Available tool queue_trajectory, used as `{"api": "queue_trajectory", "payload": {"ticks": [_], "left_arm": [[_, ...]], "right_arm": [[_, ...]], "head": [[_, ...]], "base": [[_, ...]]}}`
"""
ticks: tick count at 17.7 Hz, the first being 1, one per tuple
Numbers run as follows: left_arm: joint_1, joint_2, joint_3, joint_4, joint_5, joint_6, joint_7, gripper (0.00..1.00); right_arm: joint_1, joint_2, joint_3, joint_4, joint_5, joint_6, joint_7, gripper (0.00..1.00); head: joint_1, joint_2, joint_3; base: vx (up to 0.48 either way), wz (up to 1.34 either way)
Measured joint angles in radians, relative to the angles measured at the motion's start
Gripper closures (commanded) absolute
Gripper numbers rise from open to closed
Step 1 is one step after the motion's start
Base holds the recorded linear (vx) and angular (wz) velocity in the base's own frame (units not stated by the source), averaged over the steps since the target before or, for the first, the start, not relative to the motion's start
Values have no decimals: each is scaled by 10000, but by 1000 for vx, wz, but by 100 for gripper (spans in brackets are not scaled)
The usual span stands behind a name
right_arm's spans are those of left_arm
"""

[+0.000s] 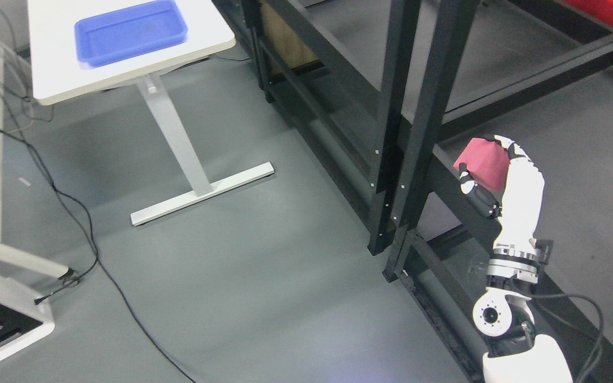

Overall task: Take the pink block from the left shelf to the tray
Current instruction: 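Turn toward the white table carrying the cube to the blue tray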

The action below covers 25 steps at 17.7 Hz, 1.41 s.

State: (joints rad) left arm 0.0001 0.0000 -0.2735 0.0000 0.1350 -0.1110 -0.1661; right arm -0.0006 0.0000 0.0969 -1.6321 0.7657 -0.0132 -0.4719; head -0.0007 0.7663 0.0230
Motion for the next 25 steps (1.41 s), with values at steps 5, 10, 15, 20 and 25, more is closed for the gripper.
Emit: {"api": "queue_trajectory", "payload": {"ticks": [5, 10, 15, 20, 25], "left_arm": [[-1, 0, 0, 0, 0, 16, 0, 0], [-2, 0, -1, 0, 0, 17, 0, 0], [-1, 0, -1, 0, 0, 18, 0, 0], [-1, 0, -1, 0, 0, 19, 0, 0], [-1, 0, 0, 0, 0, 20, 0, 0]], "right_arm": [[4, 0, 1, -14, -1, -101, -3, 96], [6, 0, 37, -19, -2, -171, -7, 96], [6, 0, 102, -24, -2, -193, -21, 96], [6, 0, 161, -29, -1, -199, -25, 96], [6, 0, 235, -32, 27, -205, 60, 96]], "head": [[0, 0, 0], [0, 1, 0], [0, 2, 0], [0, 1, 0], [0, 1, 0]], "base": [[-31, 443], [37, 336], [107, 486], [176, 411], [248, 222]]}}
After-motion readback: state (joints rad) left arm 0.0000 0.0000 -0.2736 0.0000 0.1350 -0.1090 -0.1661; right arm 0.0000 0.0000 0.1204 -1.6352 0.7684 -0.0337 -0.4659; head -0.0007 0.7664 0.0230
